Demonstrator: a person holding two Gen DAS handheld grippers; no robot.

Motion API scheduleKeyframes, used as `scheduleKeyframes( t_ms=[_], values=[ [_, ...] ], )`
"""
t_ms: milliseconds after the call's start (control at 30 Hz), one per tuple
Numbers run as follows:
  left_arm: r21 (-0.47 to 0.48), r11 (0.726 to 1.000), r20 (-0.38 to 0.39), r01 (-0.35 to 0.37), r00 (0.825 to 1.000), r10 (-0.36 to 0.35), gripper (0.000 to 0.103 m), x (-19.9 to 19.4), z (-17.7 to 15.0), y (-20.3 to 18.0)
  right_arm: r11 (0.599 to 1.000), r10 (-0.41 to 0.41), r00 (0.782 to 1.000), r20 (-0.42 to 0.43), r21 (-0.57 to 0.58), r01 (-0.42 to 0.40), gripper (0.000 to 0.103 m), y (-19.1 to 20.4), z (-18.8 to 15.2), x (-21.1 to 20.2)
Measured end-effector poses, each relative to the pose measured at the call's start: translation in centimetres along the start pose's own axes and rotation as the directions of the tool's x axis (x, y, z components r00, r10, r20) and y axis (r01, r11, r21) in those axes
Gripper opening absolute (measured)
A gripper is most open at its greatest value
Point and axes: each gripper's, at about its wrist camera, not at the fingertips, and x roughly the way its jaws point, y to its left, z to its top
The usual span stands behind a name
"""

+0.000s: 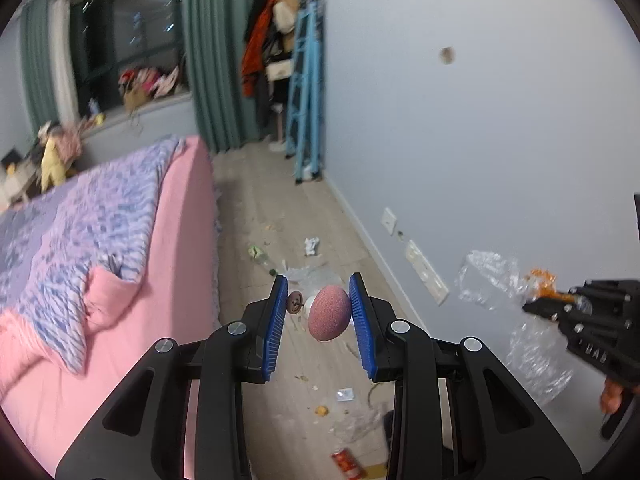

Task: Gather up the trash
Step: 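Lift the pink ball and clear bag and carry both toward the blue bin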

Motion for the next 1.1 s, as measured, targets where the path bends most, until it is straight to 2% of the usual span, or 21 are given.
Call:
scheduleKeyframes(
  t_ms=[67,200,400,600,800,867,900,1000,1100],
  values=[
    [-0.023,1.000,-0.016,-0.016,1.000,0.016,0.030,1.9,2.2,-1.5,0.999,0.036,0.999,-0.002,-0.032,-0.036,0.007,-1.5,2.5,0.5],
    [-0.040,0.999,0.000,-0.027,1.000,0.027,0.030,4.8,7.1,-4.9,0.991,0.071,0.997,0.013,-0.112,-0.069,0.007,-4.8,8.6,2.0],
    [-0.043,0.998,0.012,-0.055,0.998,0.056,0.030,9.1,12.2,-5.9,0.986,0.117,0.993,0.022,-0.126,-0.113,0.007,-7.6,15.0,5.4],
    [-0.079,0.994,0.012,-0.077,0.997,0.078,0.030,15.4,16.9,-2.6,0.980,0.128,0.992,0.012,-0.157,-0.125,0.007,-8.1,21.0,11.0],
    [-0.115,0.992,0.016,-0.055,0.998,0.057,0.030,23.8,22.5,3.9,0.982,0.090,0.996,-0.016,-0.162,-0.091,0.007,-7.1,29.7,19.5],
    [-0.086,0.995,0.005,-0.049,0.999,0.050,0.030,27.4,25.6,6.6,0.986,0.082,0.996,-0.035,-0.143,-0.086,0.007,-6.5,32.4,21.5],
    [-0.081,0.996,0.002,-0.044,0.999,0.044,0.030,28.2,26.5,7.2,0.987,0.082,0.996,-0.039,-0.134,-0.086,0.007,-6.0,34.6,22.7],
    [-0.038,0.999,0.018,-0.015,1.000,0.016,0.030,32.0,31.6,10.9,0.986,0.063,0.998,-0.027,-0.150,-0.066,0.007,-5.0,38.8,24.8],
    [-0.015,1.000,0.033,-0.021,0.999,0.021,0.030,35.1,35.7,13.8,0.988,0.051,0.998,-0.026,-0.147,-0.055,0.007,-4.8,43.2,27.5]
  ],
)
